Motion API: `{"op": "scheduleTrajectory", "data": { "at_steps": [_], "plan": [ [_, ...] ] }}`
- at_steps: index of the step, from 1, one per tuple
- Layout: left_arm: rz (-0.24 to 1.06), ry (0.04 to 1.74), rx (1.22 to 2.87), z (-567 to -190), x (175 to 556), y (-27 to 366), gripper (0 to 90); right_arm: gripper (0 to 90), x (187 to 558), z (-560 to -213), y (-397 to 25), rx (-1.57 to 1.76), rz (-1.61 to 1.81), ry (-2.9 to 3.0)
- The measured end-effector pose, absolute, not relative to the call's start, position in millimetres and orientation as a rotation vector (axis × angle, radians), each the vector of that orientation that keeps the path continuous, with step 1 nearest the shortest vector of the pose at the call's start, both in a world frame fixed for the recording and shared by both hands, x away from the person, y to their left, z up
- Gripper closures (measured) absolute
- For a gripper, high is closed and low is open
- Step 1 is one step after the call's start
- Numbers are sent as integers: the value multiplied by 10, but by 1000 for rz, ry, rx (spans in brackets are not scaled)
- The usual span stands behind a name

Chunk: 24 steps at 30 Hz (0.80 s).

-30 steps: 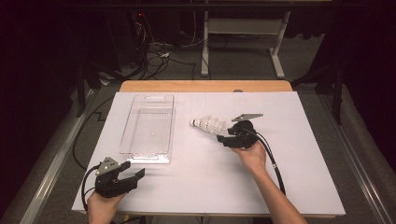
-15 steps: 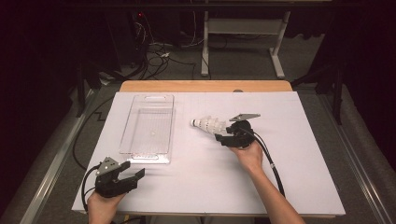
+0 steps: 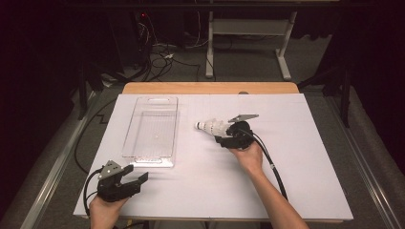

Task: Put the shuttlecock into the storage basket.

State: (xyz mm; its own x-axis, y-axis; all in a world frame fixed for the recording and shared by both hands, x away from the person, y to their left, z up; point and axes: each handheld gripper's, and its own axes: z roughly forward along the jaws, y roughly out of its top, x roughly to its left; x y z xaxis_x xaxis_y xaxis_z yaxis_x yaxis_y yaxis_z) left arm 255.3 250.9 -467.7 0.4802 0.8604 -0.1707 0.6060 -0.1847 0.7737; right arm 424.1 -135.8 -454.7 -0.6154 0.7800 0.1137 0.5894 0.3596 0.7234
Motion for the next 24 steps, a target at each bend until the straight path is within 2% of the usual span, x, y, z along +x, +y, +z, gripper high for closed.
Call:
{"op": "scheduleTrajectory", "data": {
  "at_steps": [24],
  "plan": [
    [385, 1219, 1892, -4672, 2538, 2515, 331, 461, 4400, -4551, -1195, 1257, 1108, 2389]
  ]
}}
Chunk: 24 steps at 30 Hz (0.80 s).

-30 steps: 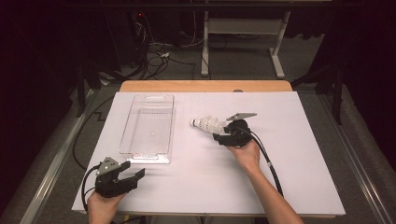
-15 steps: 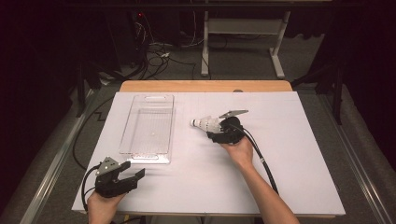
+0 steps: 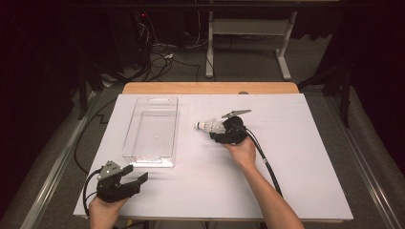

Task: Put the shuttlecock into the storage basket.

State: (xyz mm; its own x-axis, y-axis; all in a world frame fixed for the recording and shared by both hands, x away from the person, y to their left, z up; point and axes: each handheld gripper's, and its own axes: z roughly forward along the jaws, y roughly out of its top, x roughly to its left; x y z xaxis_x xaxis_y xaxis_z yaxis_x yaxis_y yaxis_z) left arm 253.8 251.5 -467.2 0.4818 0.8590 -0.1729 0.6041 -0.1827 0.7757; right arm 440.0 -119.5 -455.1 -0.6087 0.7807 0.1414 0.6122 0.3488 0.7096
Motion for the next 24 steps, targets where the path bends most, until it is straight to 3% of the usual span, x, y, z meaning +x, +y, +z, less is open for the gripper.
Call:
{"op": "scheduleTrajectory", "data": {
  "at_steps": [24],
  "plan": [
    [383, 1220, 1894, -4675, 2546, 2521, 331, 542, 4462, -4533, -1117, 1279, 1108, 2398]
  ]
}}
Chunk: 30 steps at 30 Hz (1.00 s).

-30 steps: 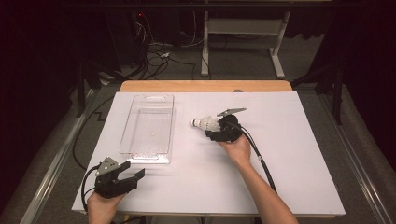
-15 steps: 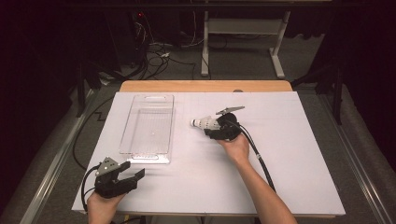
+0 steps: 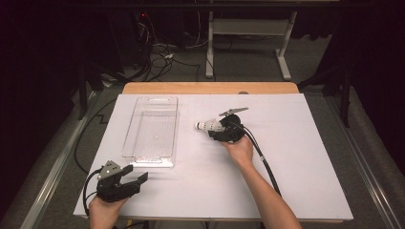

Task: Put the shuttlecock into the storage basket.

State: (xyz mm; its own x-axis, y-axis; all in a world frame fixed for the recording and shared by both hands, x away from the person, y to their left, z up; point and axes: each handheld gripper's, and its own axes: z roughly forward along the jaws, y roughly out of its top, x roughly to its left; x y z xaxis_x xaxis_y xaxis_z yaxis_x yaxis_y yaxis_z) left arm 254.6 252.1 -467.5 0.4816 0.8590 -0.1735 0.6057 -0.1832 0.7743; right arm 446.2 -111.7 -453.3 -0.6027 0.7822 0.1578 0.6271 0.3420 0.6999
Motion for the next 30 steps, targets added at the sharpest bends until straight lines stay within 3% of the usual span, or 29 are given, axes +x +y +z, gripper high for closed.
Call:
{"op": "scheduleTrajectory", "data": {
  "at_steps": [30],
  "plan": [
    [384, 1225, 1889, -4677, 2546, 2519, 331, 748, 4505, -4560, -1114, 1312, 1106, 2430]
  ]
}}
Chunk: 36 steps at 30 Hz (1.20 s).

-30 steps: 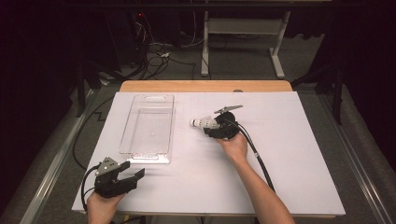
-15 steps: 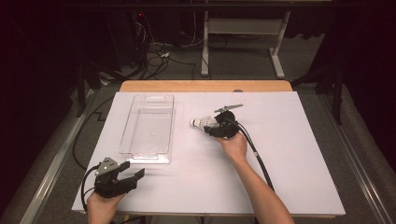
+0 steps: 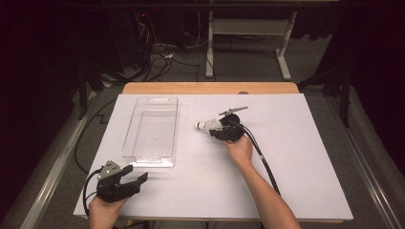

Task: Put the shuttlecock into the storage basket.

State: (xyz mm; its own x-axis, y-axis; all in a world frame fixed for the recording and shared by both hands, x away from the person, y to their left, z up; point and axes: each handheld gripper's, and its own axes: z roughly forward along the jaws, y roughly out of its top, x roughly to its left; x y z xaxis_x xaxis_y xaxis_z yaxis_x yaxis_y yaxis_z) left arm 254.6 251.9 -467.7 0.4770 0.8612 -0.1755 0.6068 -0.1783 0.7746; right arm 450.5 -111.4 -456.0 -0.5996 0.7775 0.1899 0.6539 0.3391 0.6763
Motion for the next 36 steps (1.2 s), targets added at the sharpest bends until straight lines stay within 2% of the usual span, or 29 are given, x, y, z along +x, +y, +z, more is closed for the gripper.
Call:
{"op": "scheduleTrajectory", "data": {
  "at_steps": [22, 36],
  "plan": [
    [384, 1224, 1889, -4678, 2547, 2519, 331, 885, 4508, -4570, -1114, 1313, 1078, 2475],
    [386, 1222, 1891, -4676, 2547, 2519, 331, 894, 4487, -4532, -1127, 1289, 1070, 2473]
  ]
}}
